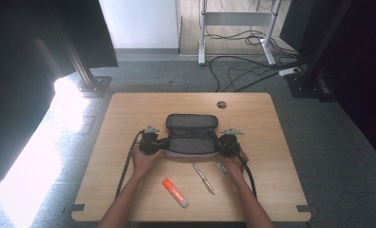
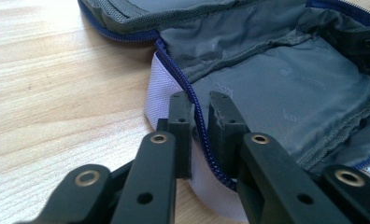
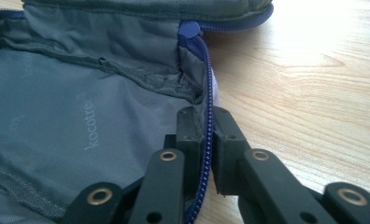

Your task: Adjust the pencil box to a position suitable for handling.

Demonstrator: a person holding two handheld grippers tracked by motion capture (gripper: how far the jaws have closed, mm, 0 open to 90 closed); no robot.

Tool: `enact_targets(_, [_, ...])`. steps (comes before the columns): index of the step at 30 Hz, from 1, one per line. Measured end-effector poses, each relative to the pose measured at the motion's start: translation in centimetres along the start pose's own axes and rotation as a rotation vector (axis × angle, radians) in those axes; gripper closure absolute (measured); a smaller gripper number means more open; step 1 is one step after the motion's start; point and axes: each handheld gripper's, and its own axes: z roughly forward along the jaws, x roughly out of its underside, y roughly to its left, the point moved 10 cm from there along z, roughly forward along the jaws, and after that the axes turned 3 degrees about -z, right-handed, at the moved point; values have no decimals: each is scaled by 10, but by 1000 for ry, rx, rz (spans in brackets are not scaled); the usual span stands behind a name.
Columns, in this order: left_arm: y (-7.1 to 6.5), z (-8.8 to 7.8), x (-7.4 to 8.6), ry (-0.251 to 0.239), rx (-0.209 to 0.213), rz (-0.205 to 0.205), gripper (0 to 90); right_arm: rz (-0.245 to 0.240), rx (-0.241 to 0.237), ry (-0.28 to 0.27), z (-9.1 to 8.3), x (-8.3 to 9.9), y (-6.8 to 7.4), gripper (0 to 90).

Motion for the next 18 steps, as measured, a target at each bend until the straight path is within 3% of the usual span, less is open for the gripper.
enact_targets(2, [0, 0, -1, -11, -9, -9, 708, 0, -2, -1, -1, 0, 1, 719])
enact_targets(4, [1, -2, -3, -22, -48, 9, 541, -1, 18, -7, -2, -1, 0, 619])
enact_targets(7, [2, -8, -6, -52, -89, 29, 400, 23, 37, -53, -9, -5, -4, 534])
enact_targets(9, [2, -11, -8, -61, -85, 27, 361, 30, 28, -69, -13, -8, -5, 502])
enact_targets(18, [-5, -24, -9, -77, -39, 27, 348, 15, -27, -116, -31, -10, -6, 450])
